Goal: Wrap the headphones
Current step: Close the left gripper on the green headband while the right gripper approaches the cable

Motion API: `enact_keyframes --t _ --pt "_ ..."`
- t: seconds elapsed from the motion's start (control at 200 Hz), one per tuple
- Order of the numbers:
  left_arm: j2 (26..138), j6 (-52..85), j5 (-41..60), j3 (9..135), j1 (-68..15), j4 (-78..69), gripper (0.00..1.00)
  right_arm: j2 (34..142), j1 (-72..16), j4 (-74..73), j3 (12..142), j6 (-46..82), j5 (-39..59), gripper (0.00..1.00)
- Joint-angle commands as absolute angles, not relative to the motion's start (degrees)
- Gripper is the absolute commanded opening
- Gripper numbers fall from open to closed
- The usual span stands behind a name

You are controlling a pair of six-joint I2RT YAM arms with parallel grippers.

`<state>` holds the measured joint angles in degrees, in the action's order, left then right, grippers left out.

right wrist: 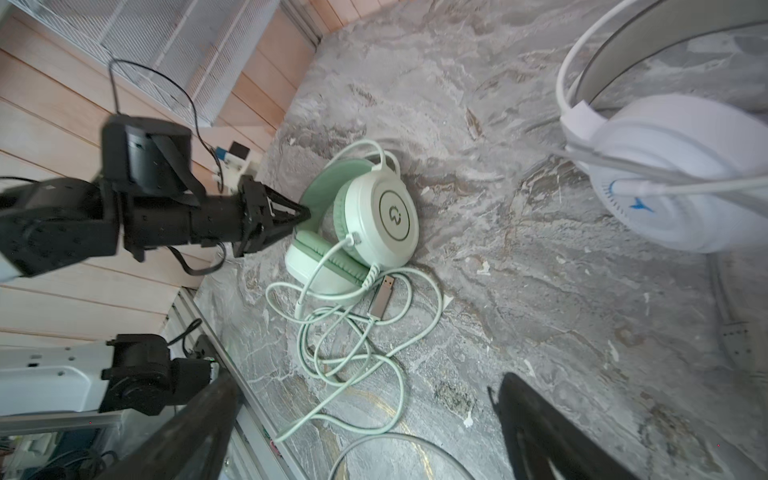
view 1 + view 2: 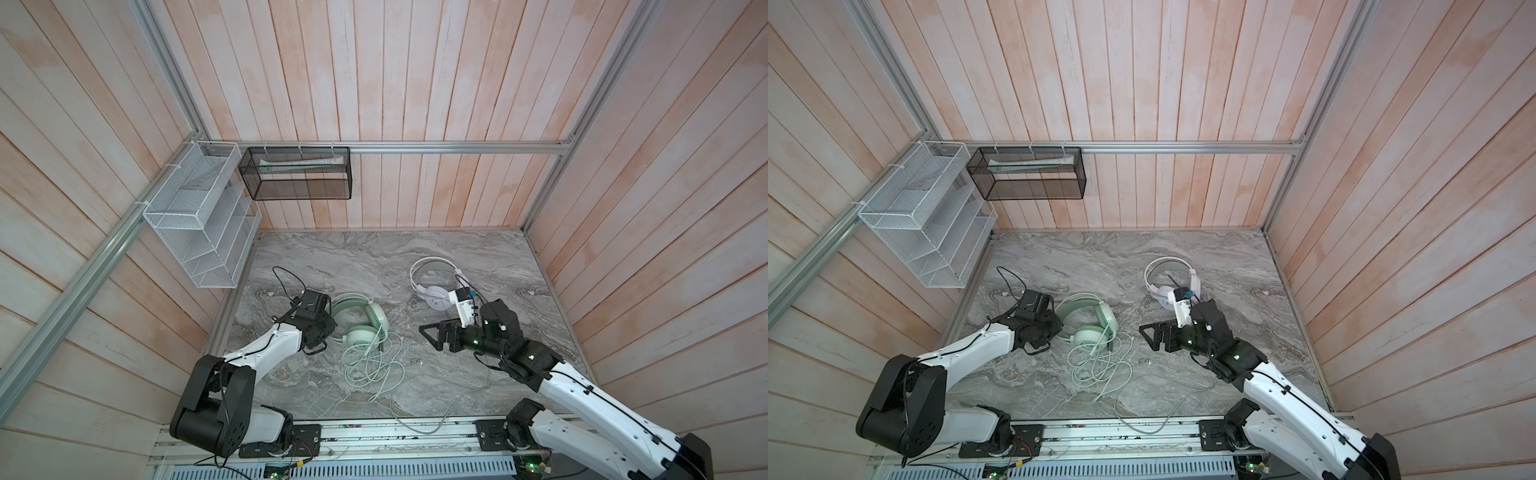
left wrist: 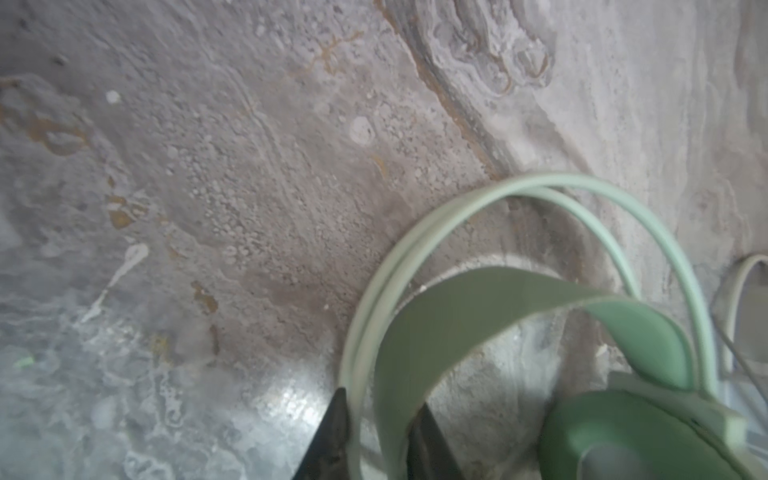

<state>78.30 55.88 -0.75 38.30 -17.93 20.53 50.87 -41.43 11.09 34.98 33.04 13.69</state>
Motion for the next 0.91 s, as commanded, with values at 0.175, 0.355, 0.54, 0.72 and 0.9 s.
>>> enact_keyframes --t 0.175,0.355,0.54,0.72,0.9 --pt "76.0 47.3 -2.1 44.8 -17.4 29.5 0.62 64.7 -53.6 10.1 43.1 33.2 0.0 0.99" --pt "80.7 35.3 1.0 52.2 -13.0 32.5 0.76 69.8 -57.6 9.3 45.0 33.4 -3.3 0.98" --pt "91.1 27.6 9.1 60.3 -12.2 36.0 0.76 71.6 -58.7 8.7 45.5 33.6 -4.4 0.98" --pt "95.5 24.6 10.1 61.7 -12.0 35.4 0.70 72.0 -59.0 9.0 45.7 33.3 -4.4 0.98" --pt "98.4 23.1 4.4 61.4 -12.0 36.2 0.69 71.2 -59.2 9.3 44.8 33.2 -5.0 0.98"
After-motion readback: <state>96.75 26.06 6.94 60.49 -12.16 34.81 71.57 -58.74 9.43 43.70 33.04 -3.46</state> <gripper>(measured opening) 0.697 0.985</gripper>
